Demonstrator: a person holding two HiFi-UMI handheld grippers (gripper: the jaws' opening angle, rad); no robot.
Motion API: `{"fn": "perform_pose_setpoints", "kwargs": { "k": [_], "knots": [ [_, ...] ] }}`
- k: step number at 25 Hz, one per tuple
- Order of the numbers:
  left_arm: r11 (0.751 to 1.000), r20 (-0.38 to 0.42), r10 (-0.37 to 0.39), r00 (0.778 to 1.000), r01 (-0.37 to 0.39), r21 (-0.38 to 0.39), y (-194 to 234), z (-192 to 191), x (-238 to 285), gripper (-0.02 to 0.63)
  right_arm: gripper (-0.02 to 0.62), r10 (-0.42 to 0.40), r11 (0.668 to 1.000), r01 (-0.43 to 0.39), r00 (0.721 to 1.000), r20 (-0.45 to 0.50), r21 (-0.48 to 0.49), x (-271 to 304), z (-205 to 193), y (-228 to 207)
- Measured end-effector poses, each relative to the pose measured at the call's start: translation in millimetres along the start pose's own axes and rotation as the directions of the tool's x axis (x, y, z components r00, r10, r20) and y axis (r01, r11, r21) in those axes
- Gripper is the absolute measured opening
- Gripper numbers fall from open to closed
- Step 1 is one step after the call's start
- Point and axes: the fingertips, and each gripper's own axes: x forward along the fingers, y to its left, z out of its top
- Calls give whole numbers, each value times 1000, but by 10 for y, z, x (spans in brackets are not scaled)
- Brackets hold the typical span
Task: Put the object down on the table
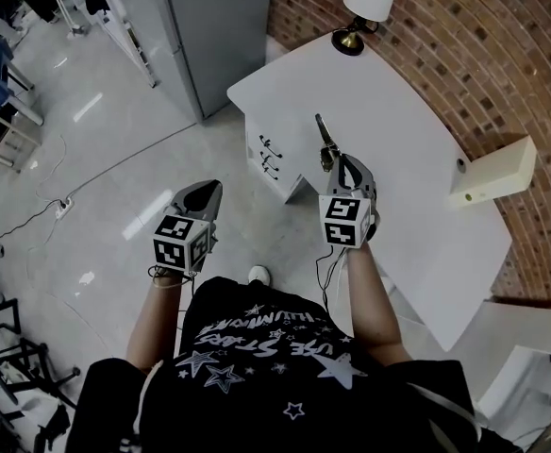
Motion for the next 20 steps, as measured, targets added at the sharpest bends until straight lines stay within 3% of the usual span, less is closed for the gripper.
{"fn": "perform_pose_setpoints", "kwargs": {
  "k": [10,20],
  "knots": [
    [999,-39,-43,998,43,-4,206,125,465,21,14,-11,1000,12,998,-60,7,430,-111,-146],
    [981,-71,-180,981,184,62,570,703,1648,21,14,-66,998,65,993,-93,-21,1250,83,-463]
  ]
}}
